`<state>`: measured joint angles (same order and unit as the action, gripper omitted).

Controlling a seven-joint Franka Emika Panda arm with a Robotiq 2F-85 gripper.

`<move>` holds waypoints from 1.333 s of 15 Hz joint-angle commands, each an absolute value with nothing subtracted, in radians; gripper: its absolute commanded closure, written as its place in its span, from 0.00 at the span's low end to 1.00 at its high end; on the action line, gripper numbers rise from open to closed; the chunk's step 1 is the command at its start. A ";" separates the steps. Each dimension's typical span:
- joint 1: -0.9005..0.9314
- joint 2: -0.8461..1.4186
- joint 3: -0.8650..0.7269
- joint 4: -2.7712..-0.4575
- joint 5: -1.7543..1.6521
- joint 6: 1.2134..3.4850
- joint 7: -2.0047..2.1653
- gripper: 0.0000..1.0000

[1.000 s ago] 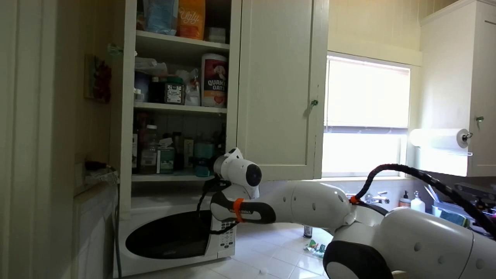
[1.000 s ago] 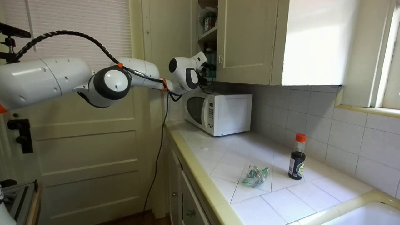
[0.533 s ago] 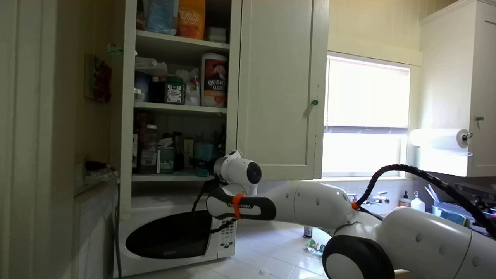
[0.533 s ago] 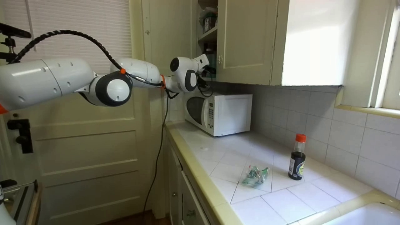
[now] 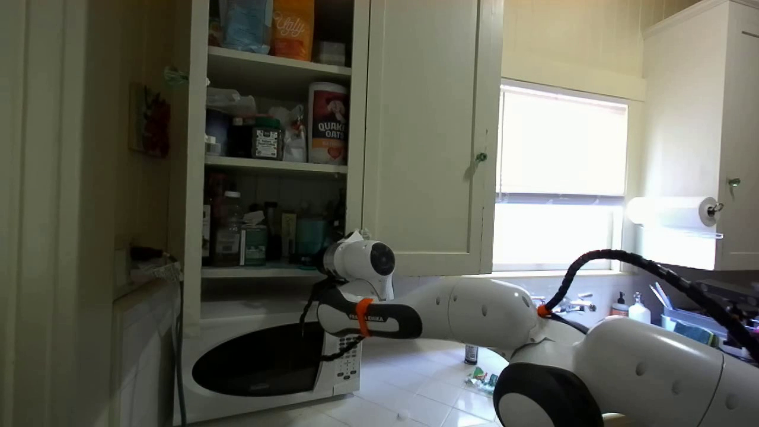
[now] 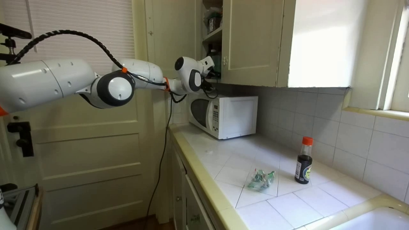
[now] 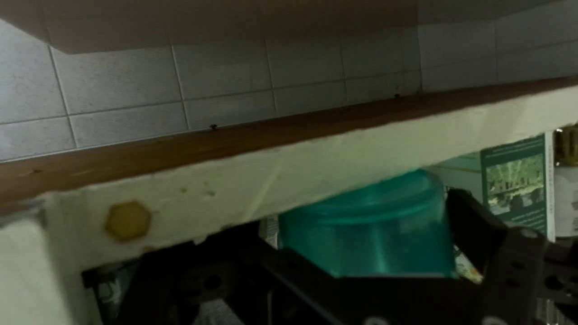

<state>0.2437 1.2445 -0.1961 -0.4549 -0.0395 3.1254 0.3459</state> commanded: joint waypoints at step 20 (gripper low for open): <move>0.410 1.240 -0.687 -0.451 -0.094 2.801 0.608 0.00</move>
<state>0.3904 1.2240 -0.6036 -0.4513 -0.0594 2.8430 0.5130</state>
